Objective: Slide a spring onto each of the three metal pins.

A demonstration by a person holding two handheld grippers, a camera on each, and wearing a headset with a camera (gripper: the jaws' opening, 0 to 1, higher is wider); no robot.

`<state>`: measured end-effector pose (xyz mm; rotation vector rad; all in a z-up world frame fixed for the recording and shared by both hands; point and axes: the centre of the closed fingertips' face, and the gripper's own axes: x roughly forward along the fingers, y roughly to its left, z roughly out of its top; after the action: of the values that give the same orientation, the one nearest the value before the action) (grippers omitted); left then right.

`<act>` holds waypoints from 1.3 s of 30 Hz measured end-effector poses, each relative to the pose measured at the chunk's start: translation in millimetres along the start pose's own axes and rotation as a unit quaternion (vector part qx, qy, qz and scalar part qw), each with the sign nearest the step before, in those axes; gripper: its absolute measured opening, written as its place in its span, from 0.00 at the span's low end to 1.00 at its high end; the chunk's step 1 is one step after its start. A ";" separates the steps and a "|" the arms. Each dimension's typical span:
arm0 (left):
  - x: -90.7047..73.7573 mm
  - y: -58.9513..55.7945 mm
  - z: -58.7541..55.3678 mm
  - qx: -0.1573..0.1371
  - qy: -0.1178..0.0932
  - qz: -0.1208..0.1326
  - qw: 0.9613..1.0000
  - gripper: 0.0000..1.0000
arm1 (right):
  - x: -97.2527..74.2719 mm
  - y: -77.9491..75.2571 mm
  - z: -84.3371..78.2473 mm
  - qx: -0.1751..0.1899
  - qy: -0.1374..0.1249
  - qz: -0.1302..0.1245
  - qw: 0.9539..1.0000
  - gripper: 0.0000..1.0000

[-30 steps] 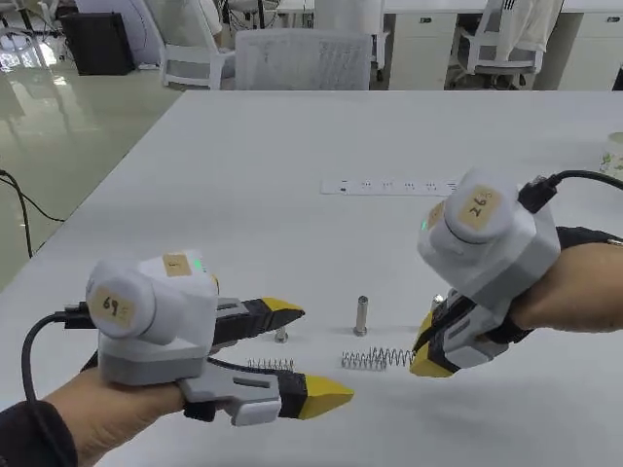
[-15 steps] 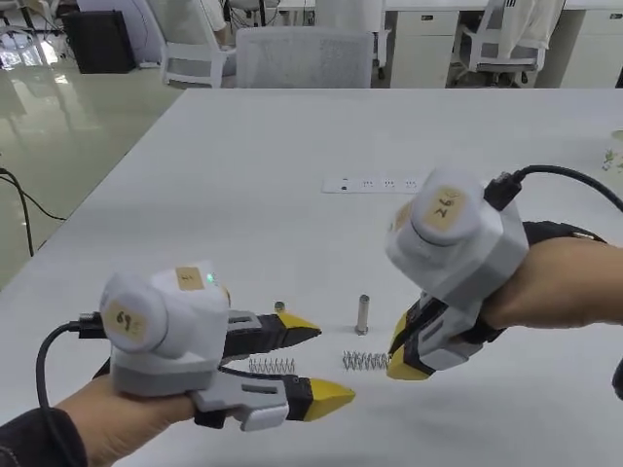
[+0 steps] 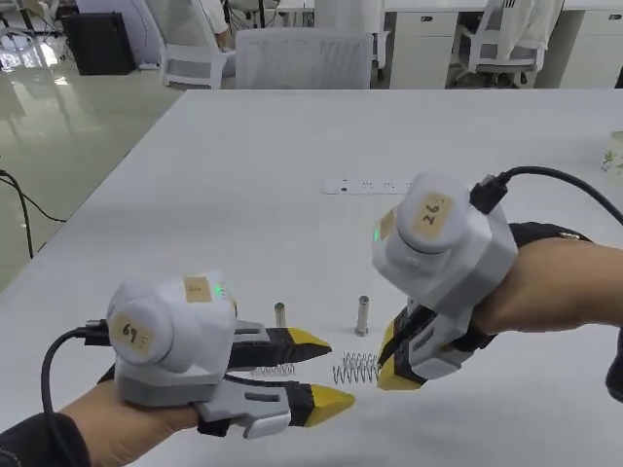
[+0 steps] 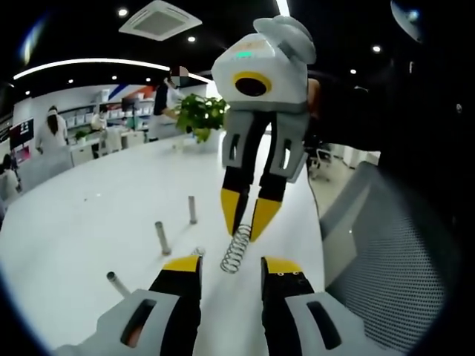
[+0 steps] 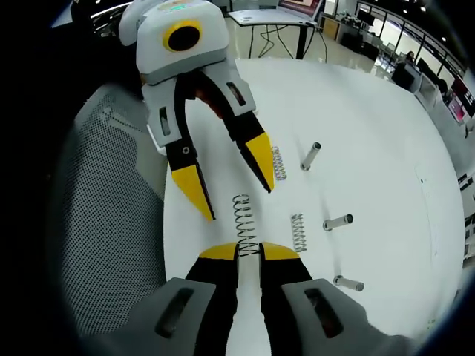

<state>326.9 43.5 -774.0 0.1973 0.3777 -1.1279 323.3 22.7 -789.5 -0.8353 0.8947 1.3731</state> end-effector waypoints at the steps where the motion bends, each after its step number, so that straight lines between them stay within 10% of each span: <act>1: 0.3 -0.6 -0.2 0.001 0.001 -0.001 1.000 0.23 | 0.3 1.0 0.3 -0.002 0.000 0.002 1.000 0.07; 39: 2.9 -9.9 -10.3 0.052 0.026 -0.016 0.998 0.03 | -13.4 10.6 18.4 -0.019 -0.020 0.005 1.000 0.07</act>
<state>317.0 40.5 -784.2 0.3132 0.3712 -1.1774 313.5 33.6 -769.2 -0.8314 0.8454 1.4139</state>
